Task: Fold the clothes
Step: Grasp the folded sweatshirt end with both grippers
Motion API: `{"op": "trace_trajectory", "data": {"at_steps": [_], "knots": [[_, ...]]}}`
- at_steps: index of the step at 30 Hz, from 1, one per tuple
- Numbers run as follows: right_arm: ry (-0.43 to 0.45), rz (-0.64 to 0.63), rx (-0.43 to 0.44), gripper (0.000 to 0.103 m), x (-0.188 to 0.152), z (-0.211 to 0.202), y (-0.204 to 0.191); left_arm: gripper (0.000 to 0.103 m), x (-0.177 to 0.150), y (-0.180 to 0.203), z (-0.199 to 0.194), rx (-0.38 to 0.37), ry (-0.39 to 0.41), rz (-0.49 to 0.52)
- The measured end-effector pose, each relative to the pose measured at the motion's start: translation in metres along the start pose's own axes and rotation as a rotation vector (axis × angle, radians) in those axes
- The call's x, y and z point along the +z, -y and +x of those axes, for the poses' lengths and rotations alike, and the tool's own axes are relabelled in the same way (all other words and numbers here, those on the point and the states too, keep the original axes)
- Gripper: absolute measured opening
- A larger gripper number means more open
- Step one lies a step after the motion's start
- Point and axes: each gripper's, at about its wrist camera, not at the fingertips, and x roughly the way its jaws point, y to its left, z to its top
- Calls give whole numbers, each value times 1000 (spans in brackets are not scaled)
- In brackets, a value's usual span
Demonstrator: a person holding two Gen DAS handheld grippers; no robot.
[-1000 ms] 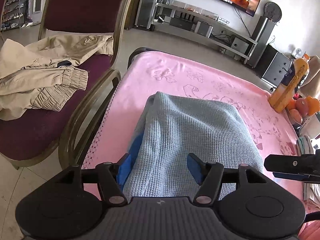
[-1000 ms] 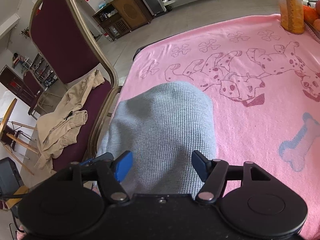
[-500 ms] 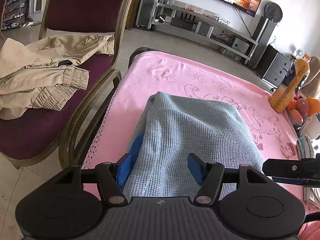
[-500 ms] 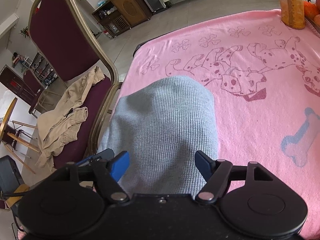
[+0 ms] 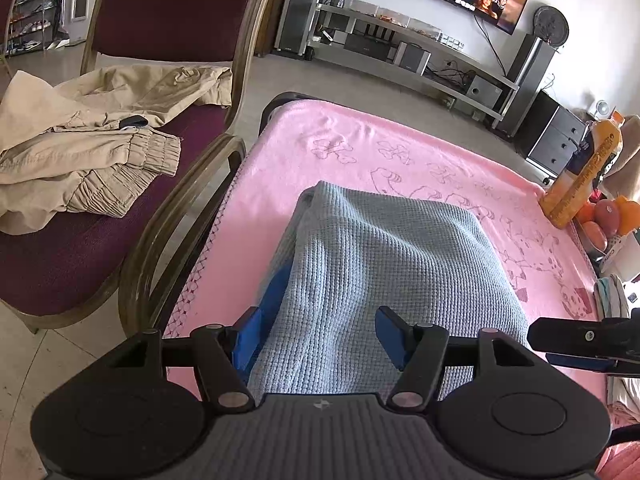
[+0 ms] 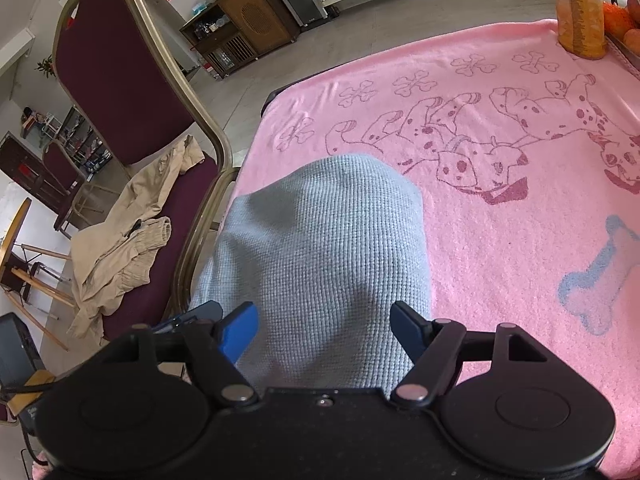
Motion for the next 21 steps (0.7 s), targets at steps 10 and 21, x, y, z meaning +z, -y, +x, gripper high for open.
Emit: {"op": "trace_trajectory", "data": {"at_steps": [10,21], "knots": [[125,-131,-69,37,18,3,-17,59,5,-2,2,41,26,-7],[49,-259,-173,36,17,54,-31,70,9,-20,29,149,-106,-96]]}}
